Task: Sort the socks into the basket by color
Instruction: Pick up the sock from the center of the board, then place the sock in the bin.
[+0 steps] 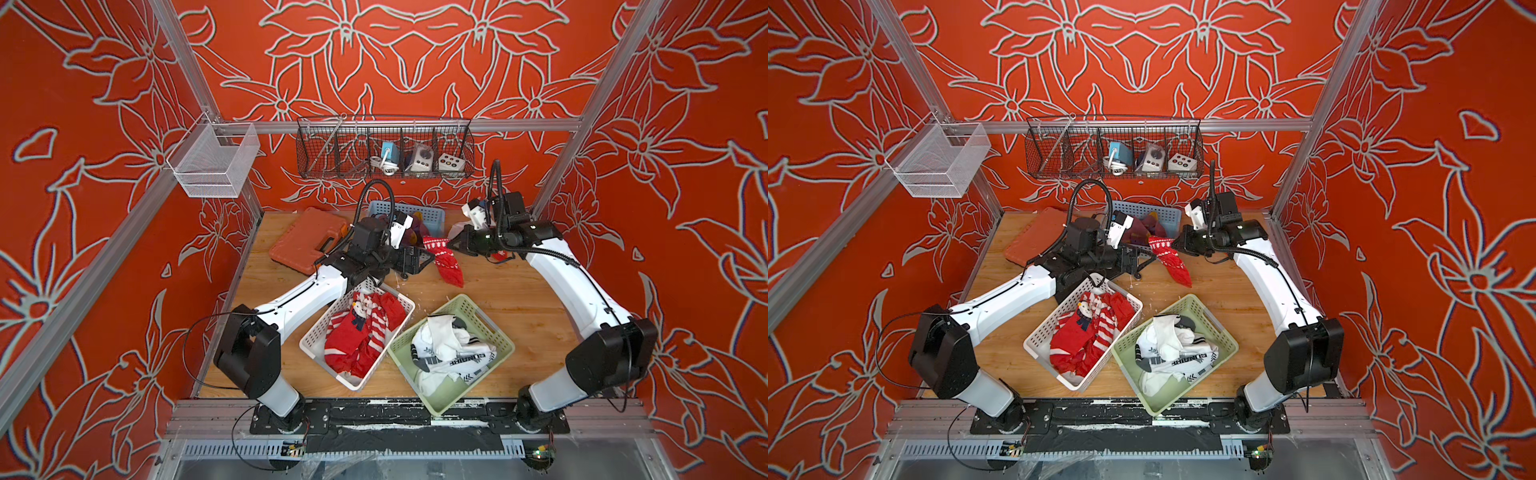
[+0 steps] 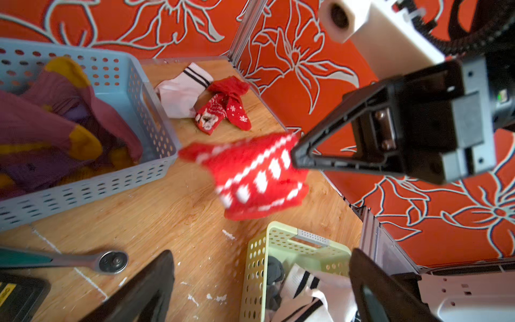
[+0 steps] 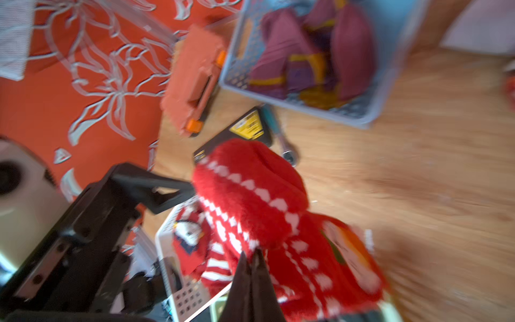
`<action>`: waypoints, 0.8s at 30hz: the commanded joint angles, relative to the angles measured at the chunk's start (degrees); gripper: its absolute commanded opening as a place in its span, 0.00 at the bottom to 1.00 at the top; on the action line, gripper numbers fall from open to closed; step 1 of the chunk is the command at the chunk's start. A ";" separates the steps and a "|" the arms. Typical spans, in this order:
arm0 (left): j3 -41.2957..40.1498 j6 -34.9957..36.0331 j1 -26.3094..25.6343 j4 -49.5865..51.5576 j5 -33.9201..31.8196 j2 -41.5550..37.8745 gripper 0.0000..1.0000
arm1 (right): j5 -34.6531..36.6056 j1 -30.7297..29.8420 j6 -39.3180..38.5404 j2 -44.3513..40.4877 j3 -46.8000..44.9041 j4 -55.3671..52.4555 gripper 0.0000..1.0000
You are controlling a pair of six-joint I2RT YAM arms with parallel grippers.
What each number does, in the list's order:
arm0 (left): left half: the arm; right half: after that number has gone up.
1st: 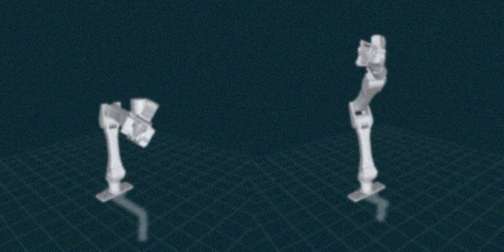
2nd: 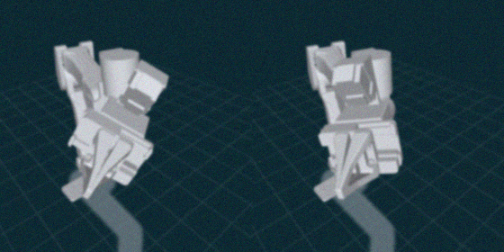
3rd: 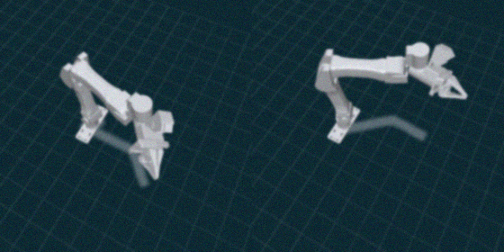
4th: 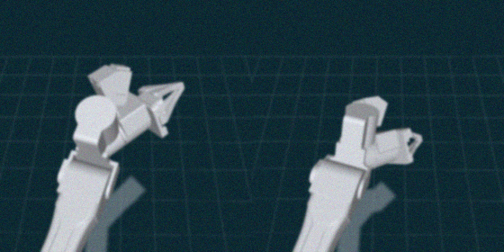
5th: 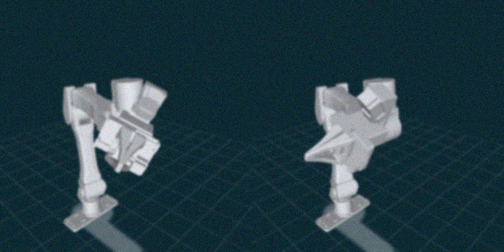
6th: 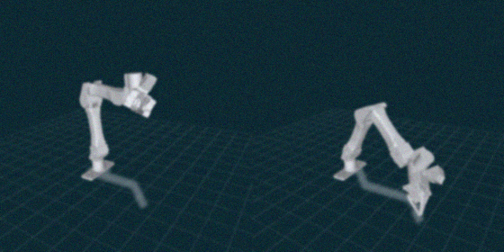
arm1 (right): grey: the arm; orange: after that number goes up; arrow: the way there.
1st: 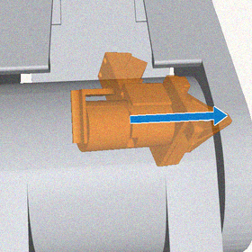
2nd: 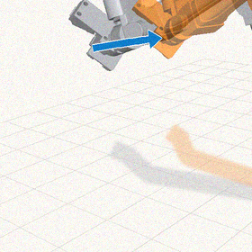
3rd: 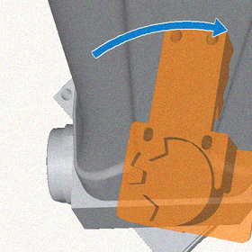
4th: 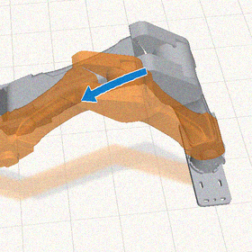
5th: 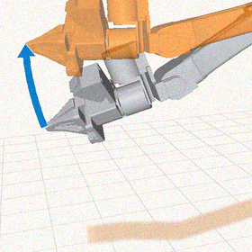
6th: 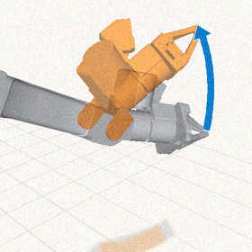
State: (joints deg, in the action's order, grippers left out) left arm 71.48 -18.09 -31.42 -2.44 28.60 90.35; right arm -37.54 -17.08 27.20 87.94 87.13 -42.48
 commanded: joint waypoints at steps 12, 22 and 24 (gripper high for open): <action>-3.97 -2.72 -0.92 -6.43 5.76 -3.40 0.12 | -10.83 -3.22 6.56 -4.75 -1.44 7.22 0.00; 1.90 1.90 0.56 26.62 -0.56 -11.02 0.00 | 1.00 2.62 2.91 0.13 5.77 1.30 0.78; 0.93 1.61 0.74 33.50 -1.86 -12.63 0.00 | 6.24 5.30 0.89 3.68 8.91 -0.06 0.89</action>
State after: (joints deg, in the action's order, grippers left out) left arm 72.34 -17.89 -31.11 15.11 28.86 80.20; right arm -40.38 -14.96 30.76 87.92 92.58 -39.92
